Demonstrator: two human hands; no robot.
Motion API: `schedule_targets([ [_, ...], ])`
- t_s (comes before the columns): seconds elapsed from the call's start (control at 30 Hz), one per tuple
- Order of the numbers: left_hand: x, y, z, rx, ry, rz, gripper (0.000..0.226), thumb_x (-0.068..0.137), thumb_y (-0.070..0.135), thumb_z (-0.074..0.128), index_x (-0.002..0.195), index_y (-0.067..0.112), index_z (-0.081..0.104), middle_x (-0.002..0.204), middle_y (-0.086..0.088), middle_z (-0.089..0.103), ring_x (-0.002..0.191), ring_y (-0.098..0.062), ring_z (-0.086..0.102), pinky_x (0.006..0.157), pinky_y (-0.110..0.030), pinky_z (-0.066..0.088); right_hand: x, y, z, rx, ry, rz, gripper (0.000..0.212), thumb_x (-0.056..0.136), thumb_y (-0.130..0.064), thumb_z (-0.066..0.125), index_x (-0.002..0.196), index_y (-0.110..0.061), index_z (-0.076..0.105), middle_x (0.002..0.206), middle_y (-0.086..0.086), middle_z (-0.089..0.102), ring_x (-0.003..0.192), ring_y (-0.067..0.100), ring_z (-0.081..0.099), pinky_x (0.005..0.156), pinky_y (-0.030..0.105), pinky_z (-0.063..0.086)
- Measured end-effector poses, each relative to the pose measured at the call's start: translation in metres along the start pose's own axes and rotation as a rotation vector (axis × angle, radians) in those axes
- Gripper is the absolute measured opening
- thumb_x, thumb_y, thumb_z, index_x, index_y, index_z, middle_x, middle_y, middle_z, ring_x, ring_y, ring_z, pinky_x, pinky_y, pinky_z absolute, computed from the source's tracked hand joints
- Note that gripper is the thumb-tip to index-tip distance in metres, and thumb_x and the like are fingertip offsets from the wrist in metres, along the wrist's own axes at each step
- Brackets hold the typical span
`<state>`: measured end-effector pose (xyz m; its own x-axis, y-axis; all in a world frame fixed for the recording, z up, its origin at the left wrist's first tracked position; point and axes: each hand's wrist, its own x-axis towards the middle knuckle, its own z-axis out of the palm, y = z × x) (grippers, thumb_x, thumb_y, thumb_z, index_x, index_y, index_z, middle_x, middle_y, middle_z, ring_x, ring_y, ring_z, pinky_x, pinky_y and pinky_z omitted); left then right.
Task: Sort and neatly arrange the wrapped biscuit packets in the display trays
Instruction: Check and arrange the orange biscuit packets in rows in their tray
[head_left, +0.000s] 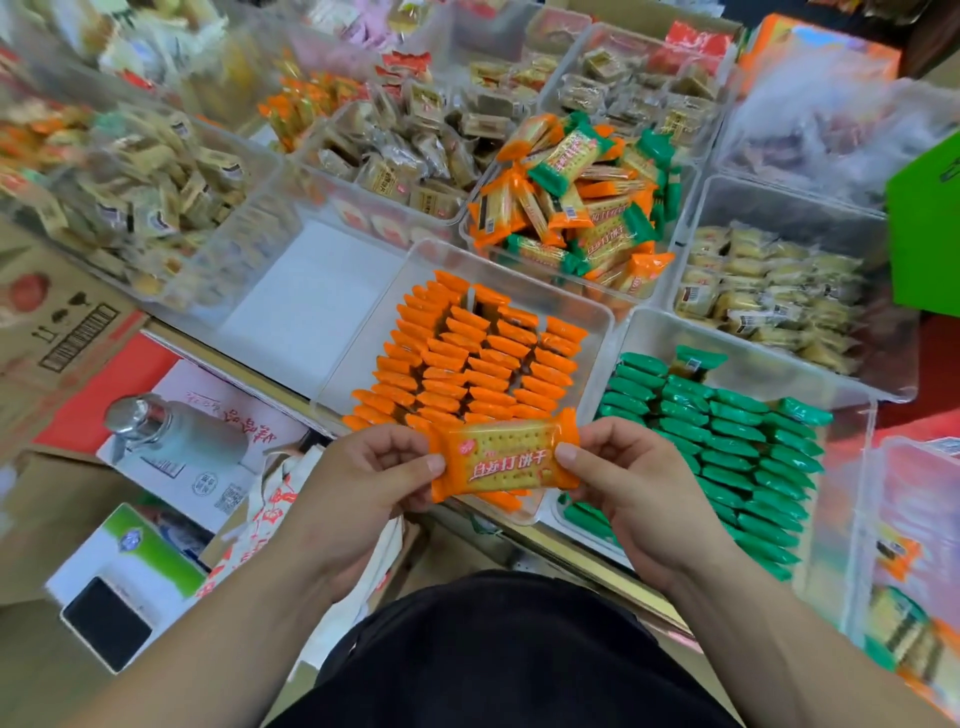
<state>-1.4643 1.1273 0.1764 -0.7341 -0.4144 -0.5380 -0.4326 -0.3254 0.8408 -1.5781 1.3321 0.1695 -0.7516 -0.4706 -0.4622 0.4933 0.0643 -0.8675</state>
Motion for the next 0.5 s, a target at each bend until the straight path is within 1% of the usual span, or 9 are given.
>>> schedule_targets([
  [0.07, -0.001, -0.003, -0.003, -0.049, -0.015, -0.045, 0.009, 0.078, 0.004, 0.072, 0.085, 0.004, 0.066, 0.07, -0.013, 0.061, 0.06, -0.016, 0.056, 0.059, -0.027, 0.049, 0.0, 0.001, 0.003, -0.028, 0.036, -0.035, 0.028, 0.066, -0.022, 0.081, 0.082, -0.002, 0.068, 0.076, 0.011, 0.069, 0.066, 0.017, 0.058, 0.06, 0.028, 0.049],
  [0.13, -0.002, -0.007, -0.004, -0.074, -0.028, -0.096, 0.018, 0.071, 0.01, 0.079, 0.084, 0.005, 0.067, 0.071, -0.013, 0.061, 0.062, -0.017, 0.057, 0.061, -0.03, 0.049, -0.001, 0.001, 0.004, -0.044, 0.069, -0.081, 0.029, 0.067, -0.018, 0.081, 0.082, 0.003, 0.067, 0.077, 0.014, 0.07, 0.069, 0.019, 0.061, 0.062, 0.029, 0.052],
  [0.17, -0.002, -0.008, -0.005, -0.087, -0.03, -0.115, 0.021, 0.07, 0.009, 0.083, 0.084, 0.006, 0.068, 0.071, -0.013, 0.062, 0.062, -0.017, 0.057, 0.061, -0.03, 0.049, -0.002, 0.002, 0.005, -0.051, 0.08, -0.097, 0.025, 0.07, -0.014, 0.082, 0.081, 0.003, 0.067, 0.076, 0.014, 0.07, 0.069, 0.019, 0.062, 0.062, 0.028, 0.053],
  [0.2, -0.002, -0.009, -0.005, -0.106, -0.032, -0.125, 0.022, 0.069, 0.009, 0.084, 0.084, 0.007, 0.068, 0.071, -0.012, 0.062, 0.061, -0.017, 0.057, 0.061, -0.03, 0.049, -0.002, 0.003, 0.004, -0.061, 0.084, -0.108, 0.019, 0.073, -0.01, 0.081, 0.079, 0.002, 0.068, 0.075, 0.014, 0.069, 0.068, 0.018, 0.061, 0.06, 0.027, 0.052],
  [0.27, -0.004, -0.008, -0.004, -0.143, -0.033, -0.121, 0.021, 0.068, 0.013, 0.077, 0.086, 0.006, 0.068, 0.07, -0.012, 0.061, 0.061, -0.018, 0.056, 0.061, -0.03, 0.05, -0.001, 0.005, 0.003, -0.08, 0.085, -0.094, 0.011, 0.078, -0.006, 0.08, 0.076, -0.003, 0.069, 0.071, 0.011, 0.067, 0.063, 0.015, 0.057, 0.055, 0.024, 0.048],
  [0.33, -0.007, -0.005, -0.002, -0.158, -0.029, -0.09, 0.025, 0.067, 0.013, 0.076, 0.09, 0.007, 0.067, 0.073, -0.013, 0.063, 0.063, -0.019, 0.058, 0.06, -0.029, 0.052, 0.0, 0.007, 0.001, -0.028, 0.078, -0.028, 0.011, 0.079, -0.006, 0.078, 0.076, -0.006, 0.068, 0.069, 0.008, 0.066, 0.061, 0.013, 0.054, 0.054, 0.023, 0.045],
  [0.4, -0.01, 0.001, -0.001, -0.151, -0.028, -0.049, 0.034, 0.067, 0.011, 0.076, 0.099, 0.01, 0.064, 0.079, -0.017, 0.066, 0.067, -0.022, 0.061, 0.06, -0.03, 0.052, 0.0, 0.008, 0.001, 0.036, 0.055, 0.044, 0.014, 0.076, -0.011, 0.077, 0.084, -0.006, 0.067, 0.07, 0.007, 0.067, 0.061, 0.013, 0.056, 0.056, 0.024, 0.045],
  [0.47, -0.014, 0.007, 0.0, -0.16, -0.041, -0.003, 0.038, 0.068, 0.009, 0.075, 0.103, 0.014, 0.06, 0.082, -0.02, 0.065, 0.068, -0.024, 0.061, 0.059, -0.029, 0.052, 0.001, 0.009, -0.001, 0.109, 0.017, 0.075, 0.033, 0.072, -0.014, 0.077, 0.101, -0.009, 0.063, 0.073, 0.008, 0.066, 0.064, 0.015, 0.06, 0.057, 0.026, 0.047],
  [0.5, -0.015, 0.009, 0.001, -0.154, -0.044, 0.025, 0.035, 0.069, 0.008, 0.075, 0.1, 0.015, 0.062, 0.081, -0.02, 0.063, 0.068, -0.024, 0.06, 0.059, -0.029, 0.051, 0.0, 0.008, -0.001, 0.15, -0.006, 0.086, 0.04, 0.073, -0.013, 0.076, 0.108, -0.012, 0.059, 0.074, 0.009, 0.066, 0.066, 0.016, 0.062, 0.057, 0.026, 0.048],
])
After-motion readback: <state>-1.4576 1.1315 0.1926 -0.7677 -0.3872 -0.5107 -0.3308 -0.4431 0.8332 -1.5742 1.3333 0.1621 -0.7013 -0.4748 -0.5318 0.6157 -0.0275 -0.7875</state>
